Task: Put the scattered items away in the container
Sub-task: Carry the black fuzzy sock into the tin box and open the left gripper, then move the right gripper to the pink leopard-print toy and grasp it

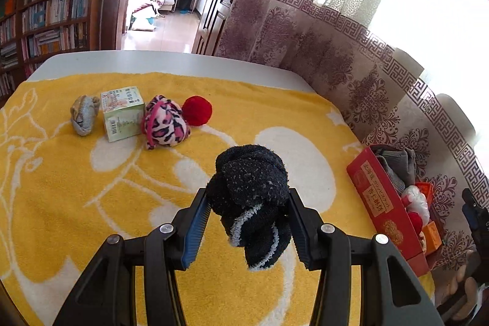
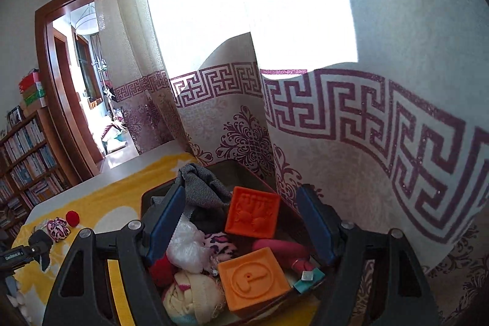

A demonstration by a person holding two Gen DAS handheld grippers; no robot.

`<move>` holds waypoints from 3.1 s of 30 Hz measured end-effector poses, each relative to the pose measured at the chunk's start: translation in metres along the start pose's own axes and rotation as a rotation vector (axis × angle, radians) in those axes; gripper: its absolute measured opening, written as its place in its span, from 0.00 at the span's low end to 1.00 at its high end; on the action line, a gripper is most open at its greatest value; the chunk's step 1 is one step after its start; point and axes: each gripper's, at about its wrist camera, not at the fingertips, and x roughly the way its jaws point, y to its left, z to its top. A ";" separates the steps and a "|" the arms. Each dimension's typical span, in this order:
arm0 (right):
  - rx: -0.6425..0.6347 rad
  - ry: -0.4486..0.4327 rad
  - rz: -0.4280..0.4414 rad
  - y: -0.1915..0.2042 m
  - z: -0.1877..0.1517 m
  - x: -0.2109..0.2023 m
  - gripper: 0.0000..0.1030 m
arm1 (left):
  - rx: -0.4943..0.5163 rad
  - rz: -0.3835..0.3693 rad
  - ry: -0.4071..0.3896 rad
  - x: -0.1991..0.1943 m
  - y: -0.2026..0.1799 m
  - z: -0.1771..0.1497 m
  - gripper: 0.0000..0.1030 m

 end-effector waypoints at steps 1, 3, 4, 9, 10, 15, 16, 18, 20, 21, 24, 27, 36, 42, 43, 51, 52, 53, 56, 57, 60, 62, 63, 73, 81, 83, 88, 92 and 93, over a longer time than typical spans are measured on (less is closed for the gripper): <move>0.014 -0.008 0.004 -0.001 -0.002 -0.001 0.76 | 0.018 -0.014 0.006 0.003 -0.014 0.001 0.50; 0.032 -0.016 0.001 -0.002 -0.007 0.000 0.76 | 0.053 -0.044 0.015 0.007 -0.041 0.006 0.50; 0.041 -0.022 0.001 -0.002 -0.010 0.000 0.76 | 0.070 -0.059 0.018 0.009 -0.055 0.009 0.50; 0.052 -0.077 -0.009 0.000 -0.023 -0.002 0.76 | 0.150 -0.141 0.038 0.020 -0.120 0.020 0.50; 0.040 -0.098 -0.017 0.003 -0.025 -0.005 0.76 | 0.162 -0.159 0.045 0.023 -0.131 0.022 0.50; 0.029 -0.205 -0.044 0.004 -0.029 -0.019 0.78 | 0.208 -0.228 0.071 0.041 -0.182 0.031 0.50; 0.036 -0.224 -0.052 0.002 -0.029 -0.021 0.78 | 0.221 -0.231 0.071 0.045 -0.190 0.033 0.50; 0.048 -0.241 -0.067 -0.001 -0.029 -0.024 0.79 | 0.242 -0.237 0.074 0.053 -0.205 0.035 0.50; 0.055 -0.233 -0.065 -0.002 -0.029 -0.022 0.79 | 0.253 -0.242 0.081 0.060 -0.215 0.036 0.50; 0.057 -0.227 -0.065 -0.003 -0.029 -0.021 0.79 | 0.256 -0.244 0.086 0.063 -0.219 0.036 0.50; 0.062 -0.217 -0.061 -0.003 -0.030 -0.018 0.79 | 0.248 -0.255 0.106 0.077 -0.226 0.035 0.50; 0.057 -0.212 -0.059 -0.004 -0.031 -0.018 0.79 | 0.226 -0.256 0.148 0.093 -0.227 0.030 0.51; 0.053 -0.195 -0.061 -0.003 -0.032 -0.015 0.79 | 0.202 -0.270 0.165 0.098 -0.217 0.020 0.66; 0.042 -0.194 -0.069 -0.001 -0.033 -0.014 0.79 | 0.210 -0.268 0.118 0.080 -0.207 0.023 0.66; 0.041 -0.195 -0.071 -0.001 -0.033 -0.014 0.79 | 0.208 -0.268 0.116 0.078 -0.206 0.023 0.66; 0.028 -0.200 -0.077 0.001 -0.034 -0.014 0.79 | 0.211 -0.215 0.089 0.065 -0.178 0.015 0.66; 0.027 -0.200 -0.078 0.001 -0.034 -0.014 0.79 | 0.210 -0.200 0.085 0.063 -0.173 0.014 0.66; 0.026 -0.202 -0.079 0.002 -0.034 -0.015 0.79 | 0.207 -0.182 0.080 0.062 -0.167 0.013 0.66; 0.016 -0.204 -0.084 0.003 -0.034 -0.015 0.79 | 0.194 -0.122 0.068 0.060 -0.145 0.011 0.66; 0.011 -0.205 -0.086 0.004 -0.035 -0.015 0.79 | 0.184 -0.106 0.064 0.058 -0.136 0.010 0.66; 0.001 -0.210 -0.095 0.006 -0.035 -0.015 0.79 | 0.141 -0.065 0.062 0.054 -0.105 0.009 0.66; -0.006 -0.216 -0.103 0.008 -0.036 -0.016 0.79 | 0.109 -0.036 0.061 0.051 -0.083 0.009 0.66; -0.010 -0.220 -0.108 0.008 -0.036 -0.017 0.79 | 0.091 -0.020 0.057 0.048 -0.071 0.010 0.66; -0.080 -0.270 -0.166 0.024 -0.040 -0.023 0.80 | -0.096 0.108 -0.020 0.005 0.049 0.016 0.66; -0.075 -0.250 -0.065 0.046 -0.030 -0.033 0.82 | -0.139 0.258 -0.050 -0.025 0.124 0.010 0.66; -0.081 -0.187 0.032 0.065 -0.022 -0.029 0.82 | -0.163 0.269 -0.053 -0.030 0.139 0.008 0.66; -0.198 0.050 0.318 0.144 -0.020 0.000 0.82 | -0.219 0.249 -0.058 -0.034 0.160 -0.001 0.66; -0.279 0.240 0.469 0.208 -0.044 0.034 0.82 | -0.229 0.232 -0.051 -0.034 0.164 -0.005 0.66; -0.296 0.275 0.490 0.223 -0.051 0.041 0.82 | -0.232 0.228 -0.058 -0.036 0.166 -0.005 0.66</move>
